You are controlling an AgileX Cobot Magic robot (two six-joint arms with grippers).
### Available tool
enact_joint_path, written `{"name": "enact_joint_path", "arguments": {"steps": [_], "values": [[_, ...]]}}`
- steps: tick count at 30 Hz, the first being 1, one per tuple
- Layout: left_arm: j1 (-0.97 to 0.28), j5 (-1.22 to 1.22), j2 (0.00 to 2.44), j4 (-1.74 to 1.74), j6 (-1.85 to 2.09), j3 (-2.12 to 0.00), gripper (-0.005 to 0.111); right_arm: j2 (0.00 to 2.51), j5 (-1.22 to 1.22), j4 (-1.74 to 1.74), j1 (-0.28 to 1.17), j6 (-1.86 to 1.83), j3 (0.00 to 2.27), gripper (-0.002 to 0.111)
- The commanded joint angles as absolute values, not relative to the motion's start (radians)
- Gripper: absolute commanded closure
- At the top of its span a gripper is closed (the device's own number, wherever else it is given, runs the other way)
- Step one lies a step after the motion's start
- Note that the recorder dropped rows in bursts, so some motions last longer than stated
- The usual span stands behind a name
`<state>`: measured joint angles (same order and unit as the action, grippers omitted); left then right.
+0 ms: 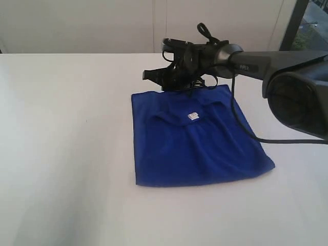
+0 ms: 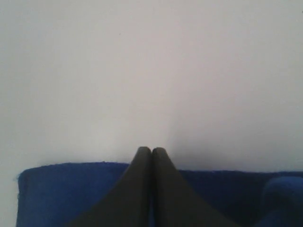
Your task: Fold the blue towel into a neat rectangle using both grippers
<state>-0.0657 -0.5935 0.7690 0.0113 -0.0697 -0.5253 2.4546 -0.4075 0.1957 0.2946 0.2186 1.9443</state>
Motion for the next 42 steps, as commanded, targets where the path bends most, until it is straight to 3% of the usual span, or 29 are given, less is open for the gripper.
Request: {"name": "enact_joint_path", "arguments": {"steps": [1, 14, 42], "values": [[-0.061, -0.6, 0.762, 0.008, -0.07, -0.519, 0.107, 2.403, -0.413, 0.188, 0.308, 0.205, 1.943, 0.108], [-0.061, -0.6, 0.762, 0.008, -0.07, -0.519, 0.107, 2.416, -0.417, 0.182, 0.438, 0.123, 1.943, 0.108], [-0.061, -0.6, 0.762, 0.008, -0.07, -0.519, 0.107, 2.563, -0.136, 0.189, 0.441, 0.125, 1.943, 0.108]]}}
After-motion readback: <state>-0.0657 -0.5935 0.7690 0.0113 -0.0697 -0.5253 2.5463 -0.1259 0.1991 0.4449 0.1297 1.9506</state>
